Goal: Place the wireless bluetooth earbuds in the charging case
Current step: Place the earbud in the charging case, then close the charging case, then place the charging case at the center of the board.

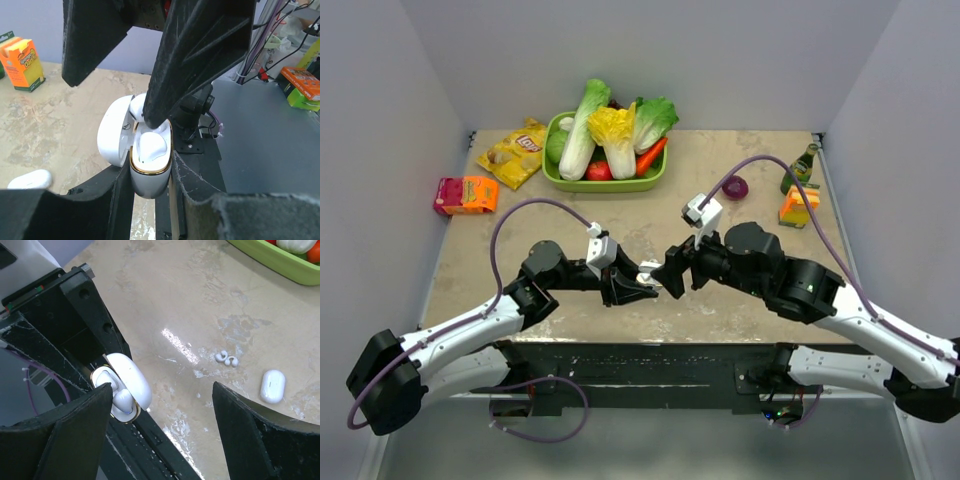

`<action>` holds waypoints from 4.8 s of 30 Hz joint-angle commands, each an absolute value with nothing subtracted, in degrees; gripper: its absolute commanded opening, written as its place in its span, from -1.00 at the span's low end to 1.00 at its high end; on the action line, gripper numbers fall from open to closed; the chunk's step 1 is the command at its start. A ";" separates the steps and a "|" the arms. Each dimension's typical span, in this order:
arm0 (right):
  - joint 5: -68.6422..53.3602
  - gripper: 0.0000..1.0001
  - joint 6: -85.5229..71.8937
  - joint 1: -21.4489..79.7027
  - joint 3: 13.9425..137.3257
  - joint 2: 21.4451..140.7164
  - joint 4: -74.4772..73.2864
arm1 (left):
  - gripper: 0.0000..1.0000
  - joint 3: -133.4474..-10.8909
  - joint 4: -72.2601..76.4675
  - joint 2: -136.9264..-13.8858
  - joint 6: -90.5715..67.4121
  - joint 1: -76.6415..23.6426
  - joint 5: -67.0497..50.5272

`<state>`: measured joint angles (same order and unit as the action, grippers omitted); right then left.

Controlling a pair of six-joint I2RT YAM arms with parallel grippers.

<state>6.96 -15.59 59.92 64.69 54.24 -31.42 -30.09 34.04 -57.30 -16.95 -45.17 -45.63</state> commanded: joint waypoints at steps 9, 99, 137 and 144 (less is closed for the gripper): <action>10.98 0.68 -15.03 59.50 66.45 49.13 -29.97 | -1.00 -29.88 37.70 -56.16 -16.26 -45.62 -44.03; 25.49 0.43 -26.72 59.50 48.16 48.86 -19.25 | -1.00 -35.68 25.65 -86.55 -33.57 -28.58 -14.22; 28.29 0.56 -25.31 59.50 44.48 51.93 -14.61 | 0.11 -31.30 3.68 -67.47 -38.21 -18.99 -3.89; 30.94 0.88 -28.20 59.41 39.82 52.03 -7.56 | 1.00 -10.84 21.60 -47.21 -54.06 -18.02 -3.65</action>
<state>27.88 -25.96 59.51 41.41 53.10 -14.02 -19.35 11.64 -52.38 -45.76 -18.76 -2.70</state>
